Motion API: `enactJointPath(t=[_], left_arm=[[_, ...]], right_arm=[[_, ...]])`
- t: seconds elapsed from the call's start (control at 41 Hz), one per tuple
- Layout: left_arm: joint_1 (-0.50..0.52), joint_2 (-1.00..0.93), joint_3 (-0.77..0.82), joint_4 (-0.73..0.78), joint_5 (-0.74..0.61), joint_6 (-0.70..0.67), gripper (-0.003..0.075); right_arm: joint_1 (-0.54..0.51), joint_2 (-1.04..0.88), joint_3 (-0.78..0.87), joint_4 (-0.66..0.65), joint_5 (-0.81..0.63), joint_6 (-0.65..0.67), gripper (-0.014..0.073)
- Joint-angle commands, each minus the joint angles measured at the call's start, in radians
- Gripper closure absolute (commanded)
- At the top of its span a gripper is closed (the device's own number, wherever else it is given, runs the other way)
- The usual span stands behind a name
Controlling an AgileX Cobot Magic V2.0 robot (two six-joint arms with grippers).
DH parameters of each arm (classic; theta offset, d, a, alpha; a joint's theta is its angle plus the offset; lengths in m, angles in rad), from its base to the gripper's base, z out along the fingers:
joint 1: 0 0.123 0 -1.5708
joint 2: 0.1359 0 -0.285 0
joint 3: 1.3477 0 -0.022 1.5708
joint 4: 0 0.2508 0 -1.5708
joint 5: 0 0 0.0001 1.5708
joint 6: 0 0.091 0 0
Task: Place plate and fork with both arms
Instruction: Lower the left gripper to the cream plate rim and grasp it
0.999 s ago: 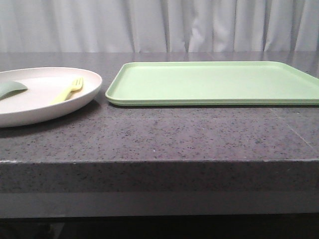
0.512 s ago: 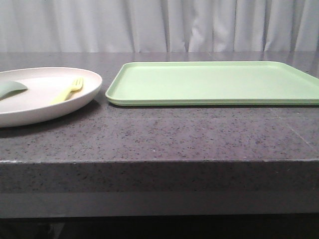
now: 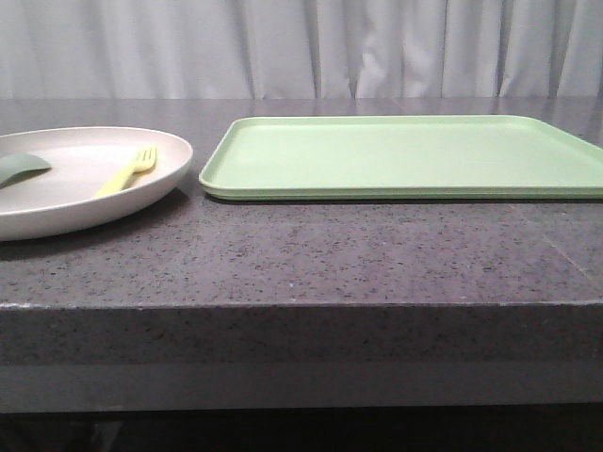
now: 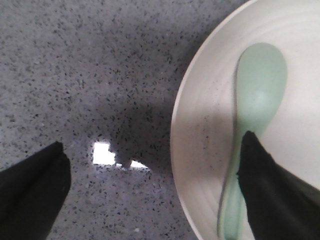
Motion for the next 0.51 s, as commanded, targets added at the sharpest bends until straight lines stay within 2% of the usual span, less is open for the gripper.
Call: enactJointPath(t=[0.0,0.487], left_arm=[[-0.007,0.015,-0.034,0.008,-0.019,-0.005,0.0079],[-0.007,0.112,-0.034,0.008,-0.023,-0.005,0.0079]], right_arm=[[-0.003,0.008,-0.038,-0.009,-0.082,-0.002,-0.0009],[-0.003,0.008,-0.038,-0.009,-0.082,-0.002,-0.0009]])
